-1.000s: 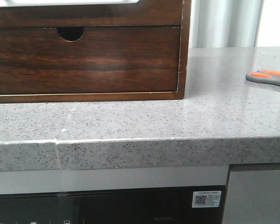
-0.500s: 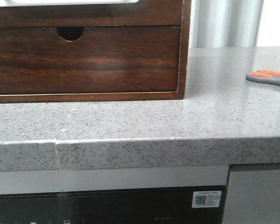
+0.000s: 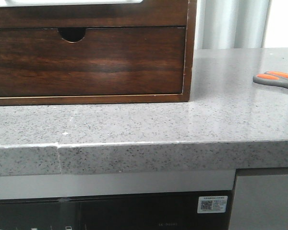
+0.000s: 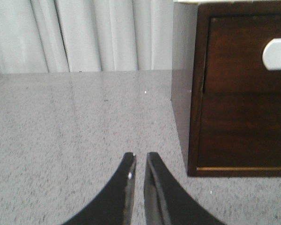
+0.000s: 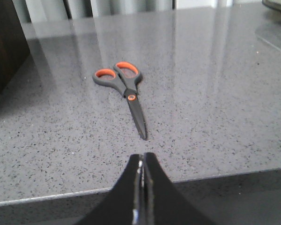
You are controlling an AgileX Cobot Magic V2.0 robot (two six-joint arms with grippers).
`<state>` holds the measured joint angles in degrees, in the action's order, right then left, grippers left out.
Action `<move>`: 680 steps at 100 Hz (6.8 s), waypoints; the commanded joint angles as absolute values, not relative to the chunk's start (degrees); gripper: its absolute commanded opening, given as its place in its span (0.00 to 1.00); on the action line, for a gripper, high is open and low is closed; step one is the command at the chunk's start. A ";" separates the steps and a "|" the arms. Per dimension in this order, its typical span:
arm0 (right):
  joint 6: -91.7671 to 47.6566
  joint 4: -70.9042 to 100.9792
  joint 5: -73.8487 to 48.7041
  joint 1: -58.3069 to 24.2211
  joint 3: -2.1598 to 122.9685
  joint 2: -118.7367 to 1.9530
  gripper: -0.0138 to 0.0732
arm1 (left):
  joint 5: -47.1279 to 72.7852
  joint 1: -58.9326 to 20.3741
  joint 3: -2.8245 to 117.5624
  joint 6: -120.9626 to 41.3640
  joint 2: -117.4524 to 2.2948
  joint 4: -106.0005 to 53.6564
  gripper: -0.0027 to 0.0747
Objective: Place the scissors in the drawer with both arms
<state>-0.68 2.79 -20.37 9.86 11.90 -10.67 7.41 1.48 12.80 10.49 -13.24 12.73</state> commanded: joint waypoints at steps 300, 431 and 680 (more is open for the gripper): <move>-1.03 3.73 -20.24 9.52 21.53 -19.04 0.04 | -20.94 -16.07 35.81 -13.70 -58.65 61.25 0.04; -1.03 3.73 -23.66 8.96 21.53 -20.68 0.04 | -6.69 -36.61 24.09 -13.17 -37.18 58.13 0.50; -27.03 19.27 -50.82 5.75 82.97 -80.02 0.02 | -11.95 -36.61 24.09 -13.17 -19.98 31.13 0.44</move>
<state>-21.69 13.75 -53.46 5.76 80.83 -87.42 -8.61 -36.15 22.39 -13.86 -19.51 32.25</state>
